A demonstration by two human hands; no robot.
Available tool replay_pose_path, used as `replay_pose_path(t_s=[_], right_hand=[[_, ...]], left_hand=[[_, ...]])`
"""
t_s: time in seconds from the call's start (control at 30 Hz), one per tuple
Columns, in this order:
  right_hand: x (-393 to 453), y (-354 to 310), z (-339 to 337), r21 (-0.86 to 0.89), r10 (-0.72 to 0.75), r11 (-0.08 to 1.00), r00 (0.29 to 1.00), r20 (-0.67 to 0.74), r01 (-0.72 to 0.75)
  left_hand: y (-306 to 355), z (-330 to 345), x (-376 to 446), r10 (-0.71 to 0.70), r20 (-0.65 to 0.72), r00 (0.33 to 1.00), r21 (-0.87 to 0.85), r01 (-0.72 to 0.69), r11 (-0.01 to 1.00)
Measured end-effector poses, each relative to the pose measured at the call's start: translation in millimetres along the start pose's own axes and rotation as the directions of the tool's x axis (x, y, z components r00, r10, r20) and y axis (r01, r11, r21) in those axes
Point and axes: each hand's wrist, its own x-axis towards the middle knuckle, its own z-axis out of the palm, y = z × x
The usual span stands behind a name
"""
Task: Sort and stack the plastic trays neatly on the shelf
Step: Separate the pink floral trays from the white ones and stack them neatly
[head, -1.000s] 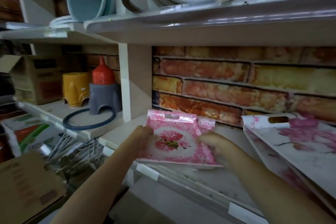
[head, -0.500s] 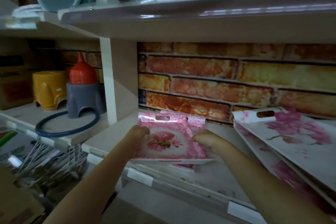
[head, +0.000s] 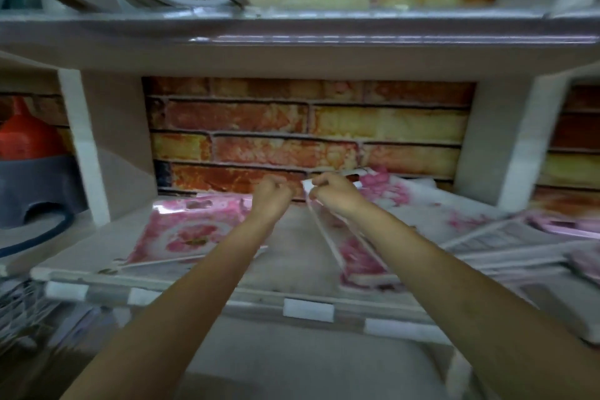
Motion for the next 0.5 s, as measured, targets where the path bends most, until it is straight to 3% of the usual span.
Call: replay_pose_path(t_s=[0.13, 0.33, 0.5], right_hand=[[-45.8, 34.3, -76.6, 0.046, 0.039, 0.998, 0.994, -0.101, -0.035], [-125.7, 97.9, -167.0, 0.125, 0.153, 0.985, 0.926, -0.346, -0.116], [-180.8, 154.8, -222.3, 0.087, 0.220, 0.976, 0.879, -0.423, -0.202]], left_hand=[[27.2, 82.1, -48.0, 0.028, 0.149, 0.988, -0.031, -0.023, 0.999], [58.9, 186.3, -130.4, 0.175, 0.246, 0.953, -0.076, -0.161, 0.984], [69.4, 264.5, -191.8, 0.212, 0.413, 0.886, -0.104, -0.186, 0.977]])
